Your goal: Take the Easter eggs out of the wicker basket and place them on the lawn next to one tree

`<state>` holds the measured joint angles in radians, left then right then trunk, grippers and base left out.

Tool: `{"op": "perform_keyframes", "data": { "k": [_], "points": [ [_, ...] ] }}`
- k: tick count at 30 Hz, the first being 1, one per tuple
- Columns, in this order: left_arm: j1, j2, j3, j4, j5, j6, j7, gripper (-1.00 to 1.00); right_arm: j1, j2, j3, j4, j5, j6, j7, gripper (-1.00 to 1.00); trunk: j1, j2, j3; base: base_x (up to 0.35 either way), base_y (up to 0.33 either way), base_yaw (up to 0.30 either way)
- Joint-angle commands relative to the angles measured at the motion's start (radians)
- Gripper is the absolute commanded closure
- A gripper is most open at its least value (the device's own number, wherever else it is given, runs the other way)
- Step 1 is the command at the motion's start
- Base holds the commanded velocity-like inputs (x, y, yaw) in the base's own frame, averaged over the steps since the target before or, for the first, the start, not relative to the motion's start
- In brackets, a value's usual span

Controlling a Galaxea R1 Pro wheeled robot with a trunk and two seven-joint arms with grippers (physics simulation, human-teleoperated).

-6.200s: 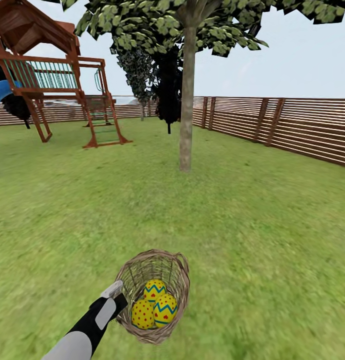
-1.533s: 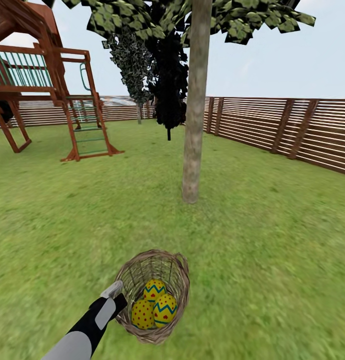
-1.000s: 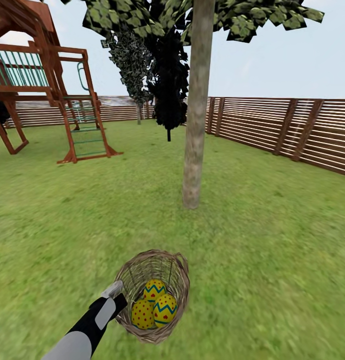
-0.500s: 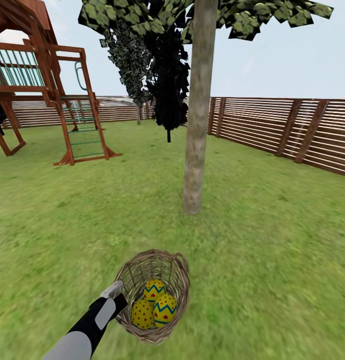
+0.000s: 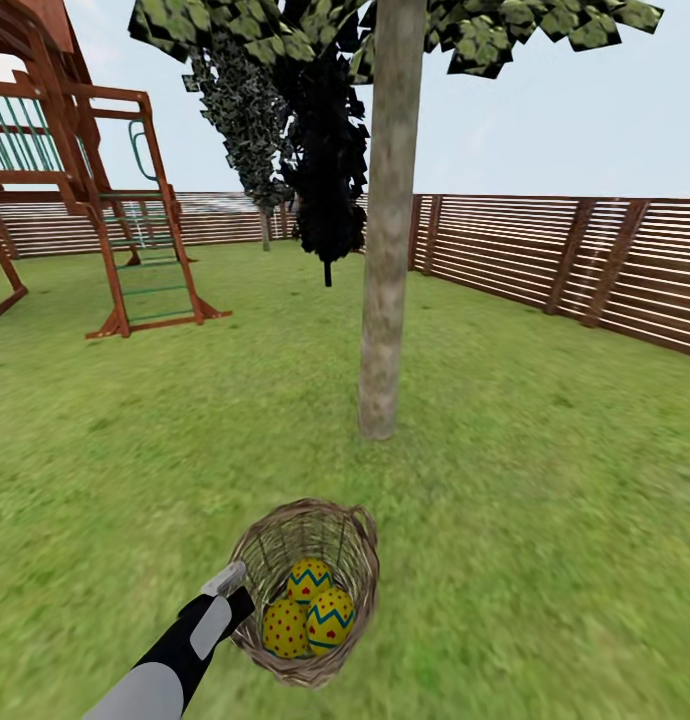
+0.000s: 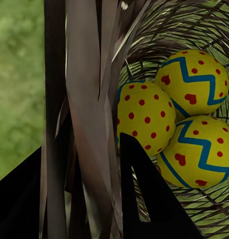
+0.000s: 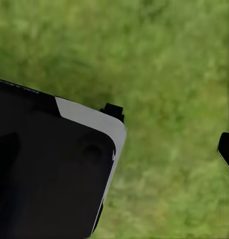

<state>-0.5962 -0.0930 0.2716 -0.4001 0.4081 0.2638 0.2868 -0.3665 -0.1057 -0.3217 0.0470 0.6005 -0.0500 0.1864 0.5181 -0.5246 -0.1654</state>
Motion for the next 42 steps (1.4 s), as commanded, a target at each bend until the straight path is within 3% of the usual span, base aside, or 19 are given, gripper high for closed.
{"op": "perform_keyframes", "data": {
  "k": [1,42],
  "points": [
    [-0.001,-0.001,0.001,-0.003,0.012,0.003,0.006,1.00,-0.002,-0.001,-0.008,0.004,0.007,-0.005,0.000,-1.00,0.001,-0.002,-0.002,0.342,0.000,-0.001],
    [-0.001,-0.002,0.001,-0.003,0.012,0.004,0.006,1.00,-0.002,0.007,-0.007,0.013,0.009,-0.025,0.000,-1.00,0.001,-0.002,-0.002,0.342,0.000,0.000]
  ]
}}
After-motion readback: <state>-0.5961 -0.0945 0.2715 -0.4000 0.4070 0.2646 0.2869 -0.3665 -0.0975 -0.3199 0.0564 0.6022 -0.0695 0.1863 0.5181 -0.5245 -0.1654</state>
